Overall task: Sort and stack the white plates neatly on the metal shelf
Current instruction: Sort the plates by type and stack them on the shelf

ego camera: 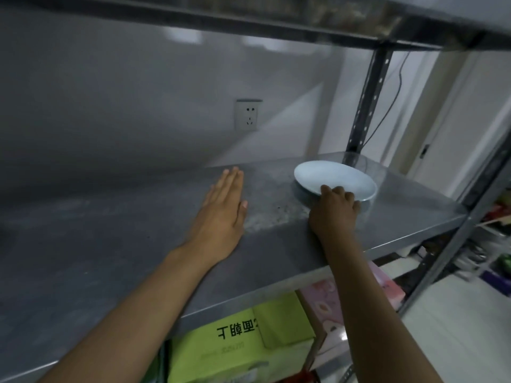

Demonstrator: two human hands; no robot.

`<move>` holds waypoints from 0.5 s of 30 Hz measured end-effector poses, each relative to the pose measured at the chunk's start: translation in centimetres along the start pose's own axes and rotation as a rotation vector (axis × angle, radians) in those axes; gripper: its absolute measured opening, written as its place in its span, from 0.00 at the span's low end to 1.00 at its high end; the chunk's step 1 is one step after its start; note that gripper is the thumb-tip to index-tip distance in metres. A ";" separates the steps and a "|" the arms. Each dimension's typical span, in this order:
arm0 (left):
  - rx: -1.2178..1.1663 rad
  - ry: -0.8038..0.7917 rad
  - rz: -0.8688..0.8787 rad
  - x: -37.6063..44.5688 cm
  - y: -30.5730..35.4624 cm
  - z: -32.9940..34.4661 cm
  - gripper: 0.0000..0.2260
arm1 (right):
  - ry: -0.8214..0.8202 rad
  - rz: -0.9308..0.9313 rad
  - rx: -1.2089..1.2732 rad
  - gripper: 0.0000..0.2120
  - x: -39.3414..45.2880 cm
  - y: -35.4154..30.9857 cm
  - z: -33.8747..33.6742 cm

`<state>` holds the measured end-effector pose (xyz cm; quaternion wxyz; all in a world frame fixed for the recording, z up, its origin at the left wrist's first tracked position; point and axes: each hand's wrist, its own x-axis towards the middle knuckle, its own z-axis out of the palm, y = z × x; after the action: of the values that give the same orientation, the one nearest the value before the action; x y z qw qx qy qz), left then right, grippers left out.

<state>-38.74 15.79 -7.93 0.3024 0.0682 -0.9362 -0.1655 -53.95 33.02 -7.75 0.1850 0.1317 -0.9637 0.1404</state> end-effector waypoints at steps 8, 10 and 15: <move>-0.023 0.052 -0.061 0.0 0.2 -0.8 0.25 | 0.163 -0.080 0.370 0.09 -0.2 0.3 -0.2; -0.071 0.095 -0.095 -0.4 1.0 -1.5 0.26 | 0.224 -0.129 0.461 0.09 -1.1 -0.5 -1.1; -0.068 0.223 -0.109 -2.9 1.9 -5.4 0.30 | 0.365 -0.250 0.771 0.09 -6.2 -5.8 -4.6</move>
<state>-33.28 16.82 -4.75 0.3973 0.1266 -0.8856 -0.2046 -45.11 30.40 -4.79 0.3051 0.2794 -0.7691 0.4872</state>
